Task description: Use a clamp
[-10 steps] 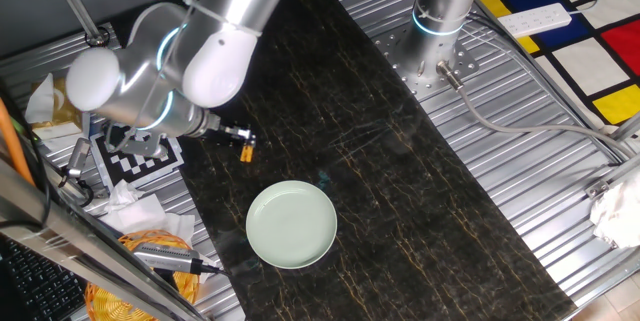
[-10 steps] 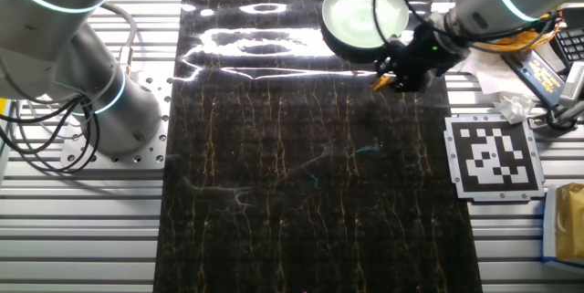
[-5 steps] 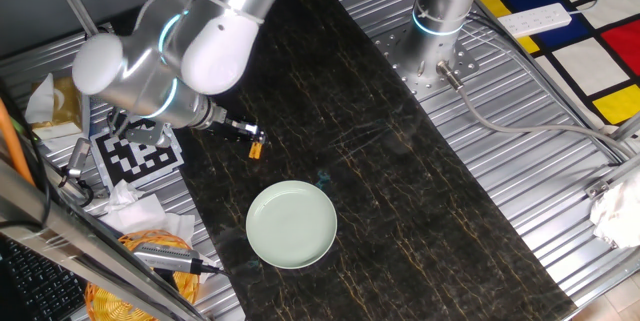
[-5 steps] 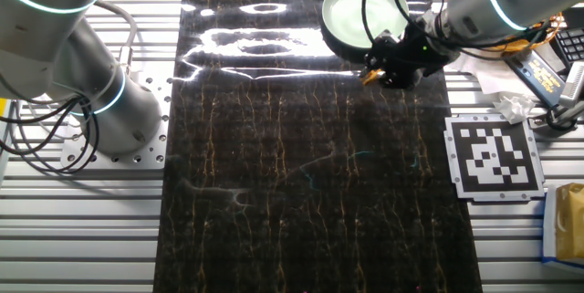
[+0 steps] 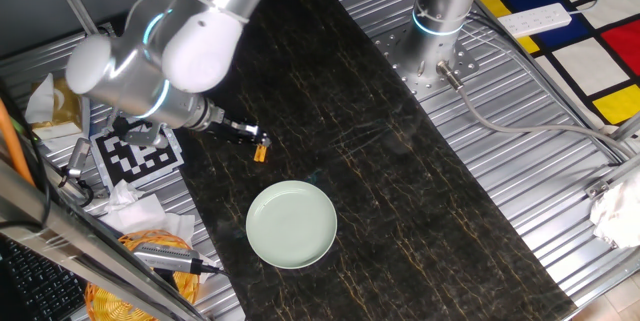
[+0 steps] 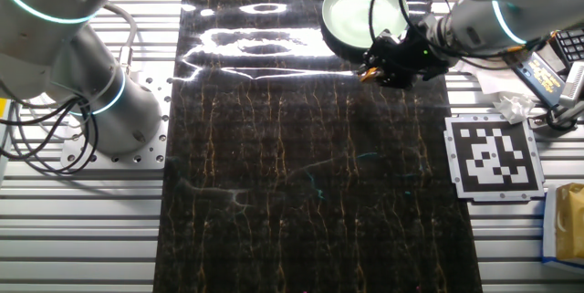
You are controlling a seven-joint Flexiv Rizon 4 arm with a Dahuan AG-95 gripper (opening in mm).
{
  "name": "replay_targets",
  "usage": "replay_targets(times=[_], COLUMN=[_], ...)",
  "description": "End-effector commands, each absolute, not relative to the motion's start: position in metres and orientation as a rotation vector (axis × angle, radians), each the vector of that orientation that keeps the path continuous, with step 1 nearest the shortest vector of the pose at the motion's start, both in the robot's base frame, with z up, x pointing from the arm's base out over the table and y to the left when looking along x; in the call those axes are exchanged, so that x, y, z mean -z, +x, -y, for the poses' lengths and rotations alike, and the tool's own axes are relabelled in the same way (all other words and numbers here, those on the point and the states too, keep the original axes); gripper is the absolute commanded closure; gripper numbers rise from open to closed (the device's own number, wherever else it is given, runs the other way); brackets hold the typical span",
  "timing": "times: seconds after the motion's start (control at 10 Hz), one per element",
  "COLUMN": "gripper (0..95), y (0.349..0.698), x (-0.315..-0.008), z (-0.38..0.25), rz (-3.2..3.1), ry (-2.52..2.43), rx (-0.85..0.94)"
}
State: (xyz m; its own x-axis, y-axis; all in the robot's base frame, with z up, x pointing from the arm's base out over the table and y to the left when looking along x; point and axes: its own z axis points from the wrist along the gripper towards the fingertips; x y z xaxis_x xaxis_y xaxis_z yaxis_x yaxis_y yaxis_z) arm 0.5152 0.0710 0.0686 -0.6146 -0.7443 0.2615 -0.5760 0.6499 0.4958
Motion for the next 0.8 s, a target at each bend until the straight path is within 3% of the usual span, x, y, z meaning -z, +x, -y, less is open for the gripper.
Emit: replay_targets(times=[0.1,0.8], gripper=[95.0,95.0], y=[0.5145,0.5150], x=[-0.0691,-0.0693], z=[-0.0721,-0.0727], rz=[2.435,2.432], ry=[1.024,1.036], rx=[0.525,0.439])
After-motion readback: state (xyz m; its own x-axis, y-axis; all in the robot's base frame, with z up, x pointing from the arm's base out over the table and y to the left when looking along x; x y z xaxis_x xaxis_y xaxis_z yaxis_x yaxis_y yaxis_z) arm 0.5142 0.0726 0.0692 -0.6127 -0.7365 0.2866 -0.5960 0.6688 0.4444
